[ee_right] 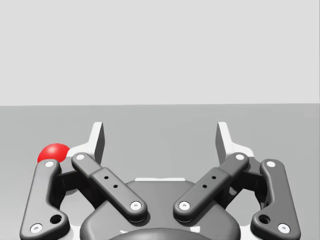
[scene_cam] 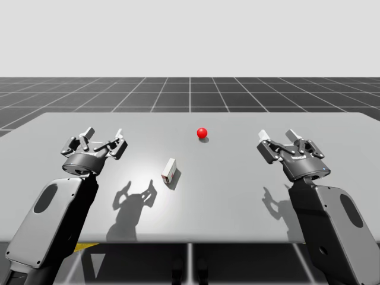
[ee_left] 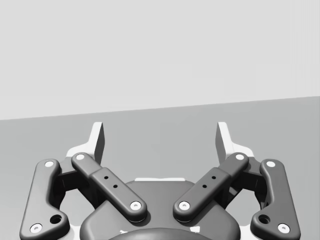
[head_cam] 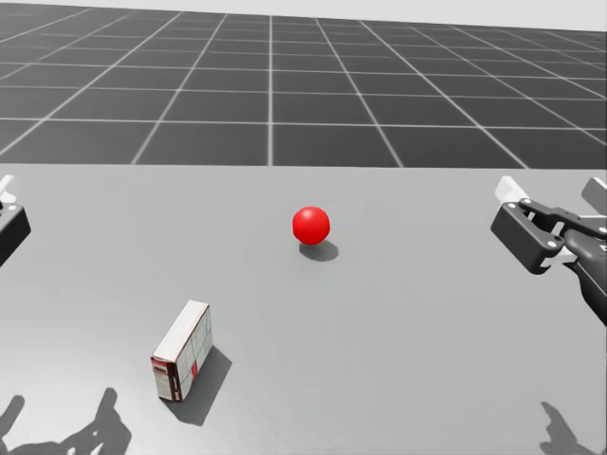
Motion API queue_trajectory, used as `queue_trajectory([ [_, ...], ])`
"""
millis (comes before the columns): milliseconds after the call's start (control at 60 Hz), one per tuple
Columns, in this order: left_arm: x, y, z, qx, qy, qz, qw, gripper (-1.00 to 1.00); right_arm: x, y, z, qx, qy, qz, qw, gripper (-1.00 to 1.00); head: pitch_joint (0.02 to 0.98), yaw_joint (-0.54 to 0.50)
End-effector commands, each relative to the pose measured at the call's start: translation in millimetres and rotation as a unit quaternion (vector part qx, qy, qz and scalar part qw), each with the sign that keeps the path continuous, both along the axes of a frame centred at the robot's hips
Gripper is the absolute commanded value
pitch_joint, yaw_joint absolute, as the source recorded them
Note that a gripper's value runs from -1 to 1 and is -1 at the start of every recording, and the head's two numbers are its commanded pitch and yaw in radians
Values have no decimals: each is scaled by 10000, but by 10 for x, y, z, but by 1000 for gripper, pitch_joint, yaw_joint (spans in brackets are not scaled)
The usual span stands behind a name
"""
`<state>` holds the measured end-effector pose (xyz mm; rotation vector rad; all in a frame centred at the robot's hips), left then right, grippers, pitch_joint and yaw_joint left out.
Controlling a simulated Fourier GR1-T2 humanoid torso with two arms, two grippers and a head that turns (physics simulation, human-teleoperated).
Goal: Watch the red light. When it turns green, pick up the object.
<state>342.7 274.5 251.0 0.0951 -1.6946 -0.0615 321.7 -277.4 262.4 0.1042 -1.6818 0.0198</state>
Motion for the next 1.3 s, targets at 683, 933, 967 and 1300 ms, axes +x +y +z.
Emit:
queue_trajectory([
  [683, 2, 1, 0, 0, 0, 0, 10000, -1000, 3, -11, 1, -14, -5, -14, 10000, -1000, 579, -75],
  [933, 2, 1, 0, 0, 0, 0, 10000, -1000, -1, -12, 3, -13, -13, -21, 10000, -1000, 579, -75],
  [967, 2, 1, 0, 0, 0, 0, 10000, -1000, 0, -13, 2, -16, -13, -25, 10000, -1000, 580, -75],
  [1300, -3, -1, 4, -3, -7, -1, 10000, -1000, -1, -11, 1, -20, -20, -27, 10000, -1000, 577, -75],
])
